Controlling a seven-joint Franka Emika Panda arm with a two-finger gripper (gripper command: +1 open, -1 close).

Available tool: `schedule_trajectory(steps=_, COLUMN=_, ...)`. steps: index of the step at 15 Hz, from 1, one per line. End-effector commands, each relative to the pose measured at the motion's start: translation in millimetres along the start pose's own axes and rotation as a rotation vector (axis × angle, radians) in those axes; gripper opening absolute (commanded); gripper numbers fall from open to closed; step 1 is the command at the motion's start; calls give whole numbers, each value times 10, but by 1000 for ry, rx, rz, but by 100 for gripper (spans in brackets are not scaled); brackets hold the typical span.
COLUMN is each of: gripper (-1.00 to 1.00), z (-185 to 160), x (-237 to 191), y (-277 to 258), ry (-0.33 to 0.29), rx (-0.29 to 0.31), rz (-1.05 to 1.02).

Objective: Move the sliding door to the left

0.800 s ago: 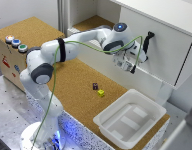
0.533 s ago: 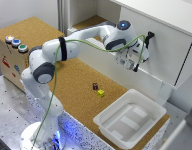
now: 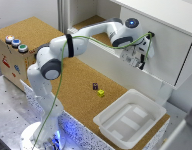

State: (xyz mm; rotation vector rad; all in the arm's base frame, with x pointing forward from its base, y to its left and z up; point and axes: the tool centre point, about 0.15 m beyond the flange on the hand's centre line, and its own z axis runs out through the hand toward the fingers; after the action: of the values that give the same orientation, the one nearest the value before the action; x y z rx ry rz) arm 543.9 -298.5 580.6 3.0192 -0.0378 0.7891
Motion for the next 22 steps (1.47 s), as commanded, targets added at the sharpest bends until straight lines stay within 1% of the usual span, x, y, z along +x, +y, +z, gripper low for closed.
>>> schedule_trajectory(steps=1, gripper=-100, z=33, x=306, y=200, ry=-104, rx=159, rz=-31)
schedule_trajectory(steps=3, gripper=-100, z=23, x=272, y=173, ry=-87, rx=151, rz=-33)
schedule_trajectory(steps=9, gripper=-100, z=79, x=189, y=93, ry=-71, rx=70, rz=-23)
schedule_trajectory(steps=10, gripper=-100, z=117, x=171, y=54, ry=-66, rx=49, rz=-23)
schedule_trajectory(steps=12, gripper=-100, z=165, x=164, y=-37, ry=-53, rx=-33, rz=-32)
schedule_trajectory(steps=13, gripper=-100, z=197, x=170, y=-97, ry=-47, rx=-44, rz=-31)
schedule_trajectory(steps=14, gripper=-100, z=231, x=176, y=-162, ry=-38, rx=-84, rz=-32)
schedule_trajectory(steps=16, gripper=-100, z=291, x=186, y=-316, ry=-28, rx=-98, rz=-34)
schedule_trajectory(steps=20, gripper=-100, z=439, x=140, y=-703, ry=-16, rx=-75, rz=-45)
schedule_trajectory(steps=22, gripper=-100, z=527, x=75, y=-912, ry=-17, rx=-88, rz=-61)
